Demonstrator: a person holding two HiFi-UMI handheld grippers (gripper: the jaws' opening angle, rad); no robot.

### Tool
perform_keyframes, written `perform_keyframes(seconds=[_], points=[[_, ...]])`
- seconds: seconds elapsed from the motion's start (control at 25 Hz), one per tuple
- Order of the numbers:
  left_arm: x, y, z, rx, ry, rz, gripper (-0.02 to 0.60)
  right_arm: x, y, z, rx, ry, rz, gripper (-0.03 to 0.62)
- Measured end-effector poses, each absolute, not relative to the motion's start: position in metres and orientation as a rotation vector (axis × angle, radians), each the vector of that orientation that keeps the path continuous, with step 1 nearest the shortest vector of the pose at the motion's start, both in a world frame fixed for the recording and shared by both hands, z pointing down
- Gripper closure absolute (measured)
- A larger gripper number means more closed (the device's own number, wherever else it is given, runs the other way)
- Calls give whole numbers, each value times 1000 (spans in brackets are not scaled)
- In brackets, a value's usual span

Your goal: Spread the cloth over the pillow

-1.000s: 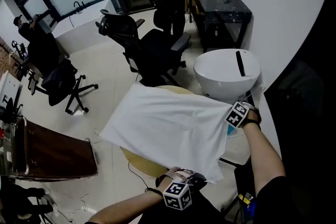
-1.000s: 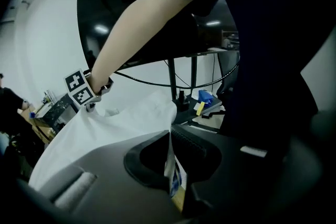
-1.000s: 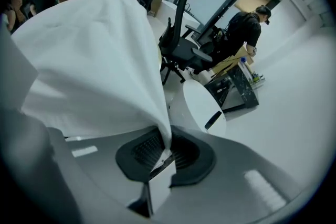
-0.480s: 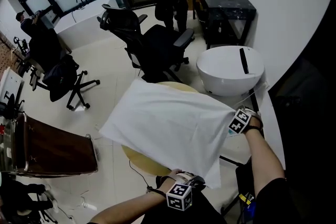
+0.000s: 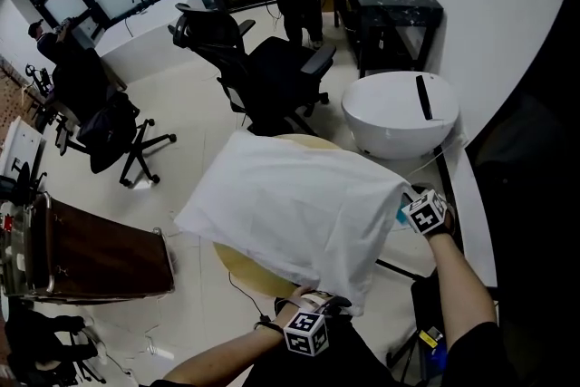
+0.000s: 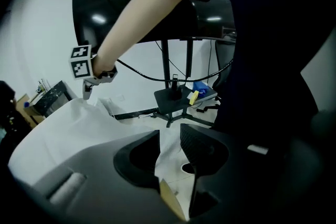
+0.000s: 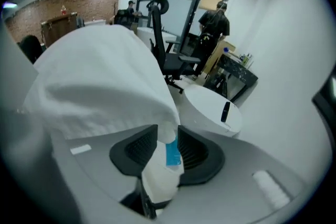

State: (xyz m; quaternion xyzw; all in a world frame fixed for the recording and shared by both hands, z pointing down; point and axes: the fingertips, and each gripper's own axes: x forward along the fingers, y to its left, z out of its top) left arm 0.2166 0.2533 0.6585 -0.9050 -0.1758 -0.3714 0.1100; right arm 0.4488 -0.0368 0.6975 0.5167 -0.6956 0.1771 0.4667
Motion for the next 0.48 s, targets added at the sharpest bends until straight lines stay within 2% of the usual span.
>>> perform_keyframes(seconds=[0.2,0.48], points=[[162,205,651,-2724,-217,-1137,469,415,-10,662,1351,-1841,374,462],[51,107,650,-2686,318,-1257,469,351,41,627,1400,-1946,350,454]])
